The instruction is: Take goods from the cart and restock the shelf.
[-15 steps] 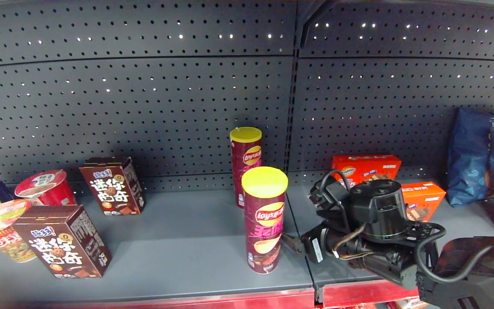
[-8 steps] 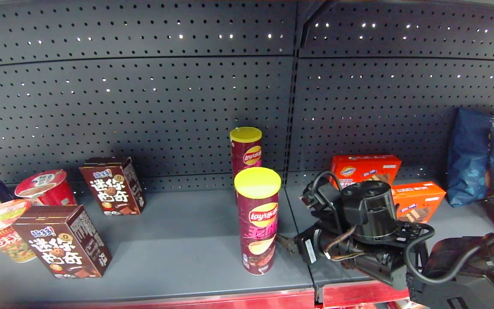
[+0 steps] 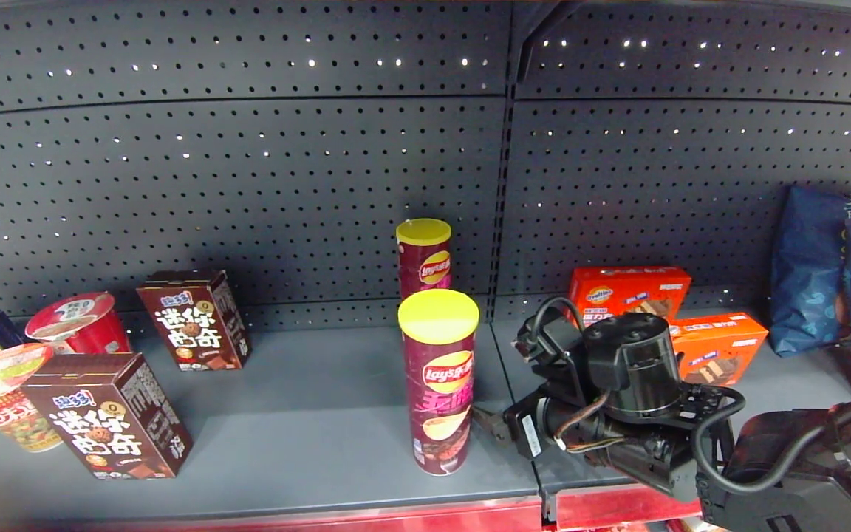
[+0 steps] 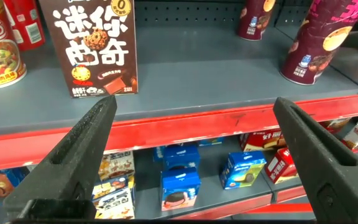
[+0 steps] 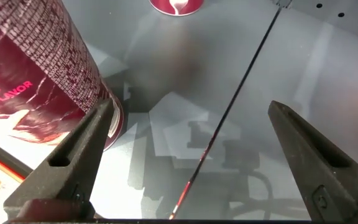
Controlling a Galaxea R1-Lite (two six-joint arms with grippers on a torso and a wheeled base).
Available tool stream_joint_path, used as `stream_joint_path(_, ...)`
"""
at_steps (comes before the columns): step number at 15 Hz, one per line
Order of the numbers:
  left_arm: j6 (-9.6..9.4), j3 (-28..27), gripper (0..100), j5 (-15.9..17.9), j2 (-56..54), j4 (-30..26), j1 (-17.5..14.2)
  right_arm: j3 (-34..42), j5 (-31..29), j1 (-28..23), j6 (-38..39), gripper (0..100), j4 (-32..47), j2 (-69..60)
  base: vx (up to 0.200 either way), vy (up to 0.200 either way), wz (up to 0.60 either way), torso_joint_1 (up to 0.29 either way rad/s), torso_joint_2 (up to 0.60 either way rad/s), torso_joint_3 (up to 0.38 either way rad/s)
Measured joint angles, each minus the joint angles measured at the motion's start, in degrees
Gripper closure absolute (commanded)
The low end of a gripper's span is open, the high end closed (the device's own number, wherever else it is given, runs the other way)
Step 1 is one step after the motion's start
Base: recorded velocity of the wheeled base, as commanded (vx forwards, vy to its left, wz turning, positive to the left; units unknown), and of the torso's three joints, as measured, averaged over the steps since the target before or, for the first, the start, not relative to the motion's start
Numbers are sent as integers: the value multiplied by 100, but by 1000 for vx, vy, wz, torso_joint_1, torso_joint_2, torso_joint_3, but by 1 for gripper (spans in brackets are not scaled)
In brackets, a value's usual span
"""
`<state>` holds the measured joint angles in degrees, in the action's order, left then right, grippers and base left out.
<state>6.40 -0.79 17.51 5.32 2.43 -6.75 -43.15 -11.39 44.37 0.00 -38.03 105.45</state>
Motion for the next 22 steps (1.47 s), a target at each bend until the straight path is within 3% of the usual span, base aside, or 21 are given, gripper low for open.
stream_joint_path(14, 84, 0, 0, -38, 5, 13, -7, 52, -46, 72, 18, 0, 2, -29, 0, 0, 0, 0, 0, 0)
stream_joint_path(18, 293, 6, 0, -54, 5, 33, -5, 151, -51, 79, 21, 0, 7, -178, 0, 0, 0, 0, 0, 0)
stream_joint_path(22, 328, 11, 0, -54, 5, 55, -2, 151, -55, 190, 18, 0, 10, -182, 0, 0, 0, 0, 0, 0)
